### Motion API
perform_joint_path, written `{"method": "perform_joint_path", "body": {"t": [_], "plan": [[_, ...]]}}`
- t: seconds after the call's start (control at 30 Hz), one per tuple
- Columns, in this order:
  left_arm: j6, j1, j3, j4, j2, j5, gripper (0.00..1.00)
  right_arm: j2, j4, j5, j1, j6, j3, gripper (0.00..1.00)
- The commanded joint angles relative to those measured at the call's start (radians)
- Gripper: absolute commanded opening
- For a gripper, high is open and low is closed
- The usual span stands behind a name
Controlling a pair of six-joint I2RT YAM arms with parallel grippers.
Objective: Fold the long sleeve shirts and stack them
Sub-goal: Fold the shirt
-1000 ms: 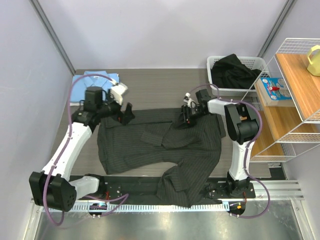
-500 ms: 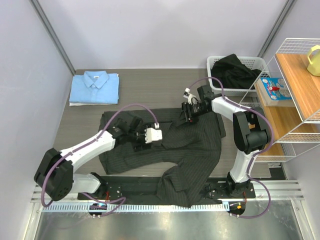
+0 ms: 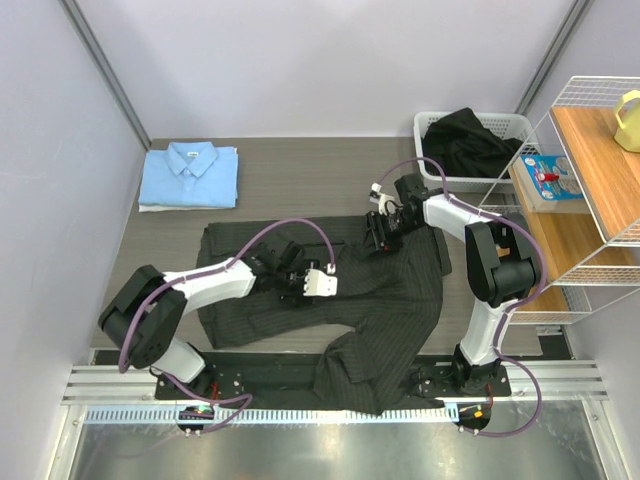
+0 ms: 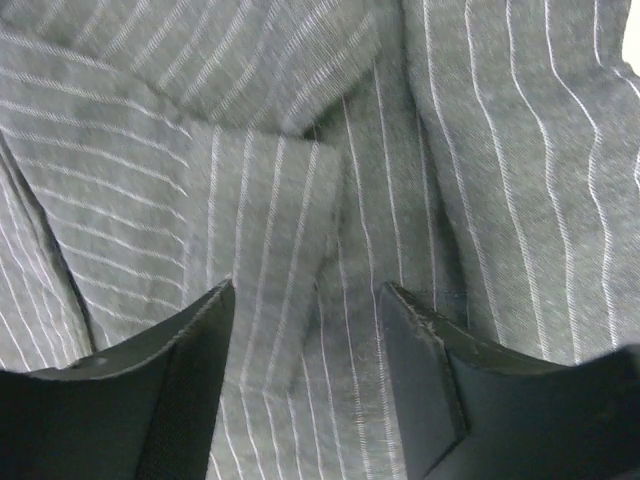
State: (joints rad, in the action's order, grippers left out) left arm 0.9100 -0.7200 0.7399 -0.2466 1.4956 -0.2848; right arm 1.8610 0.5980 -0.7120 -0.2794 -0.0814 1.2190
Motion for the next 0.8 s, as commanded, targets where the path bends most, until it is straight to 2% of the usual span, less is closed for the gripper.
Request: {"method": "perform_joint_path", "body": {"t": [0.0,0.07,0.47,0.5,0.57,0.6,0.63,0.77], "plan": [[0.035,-0.001,0.062,0.055,0.054,-0.045,0.56,0.015,0.017,0.022,0.000,0.026,-0.003,0.43],[0.033,-0.001,0.073,0.050,0.064,-0.059,0.55,0.021,0.019,0.023,0.000,0.029,-0.007,0.43],[0.006,0.030,0.165,-0.037,0.117,-0.113,0.29,0.038,0.025,0.026,0.000,0.038,-0.012,0.43],[0.003,0.039,0.170,-0.042,0.117,-0.116,0.22,0.040,0.025,0.026,0.000,0.037,-0.010,0.43],[-0.017,0.044,0.179,-0.037,0.121,-0.114,0.15,0.043,0.026,0.025,0.000,0.038,-0.010,0.43],[-0.026,0.047,0.185,-0.037,0.123,-0.110,0.06,0.043,0.025,0.023,0.002,0.038,-0.010,0.43],[-0.034,0.048,0.188,-0.039,0.124,-0.109,0.02,0.043,0.026,0.023,0.000,0.038,-0.009,0.43],[-0.057,0.054,0.199,-0.037,0.129,-0.109,0.00,0.027,0.032,0.020,0.000,0.063,0.004,0.44]]}}
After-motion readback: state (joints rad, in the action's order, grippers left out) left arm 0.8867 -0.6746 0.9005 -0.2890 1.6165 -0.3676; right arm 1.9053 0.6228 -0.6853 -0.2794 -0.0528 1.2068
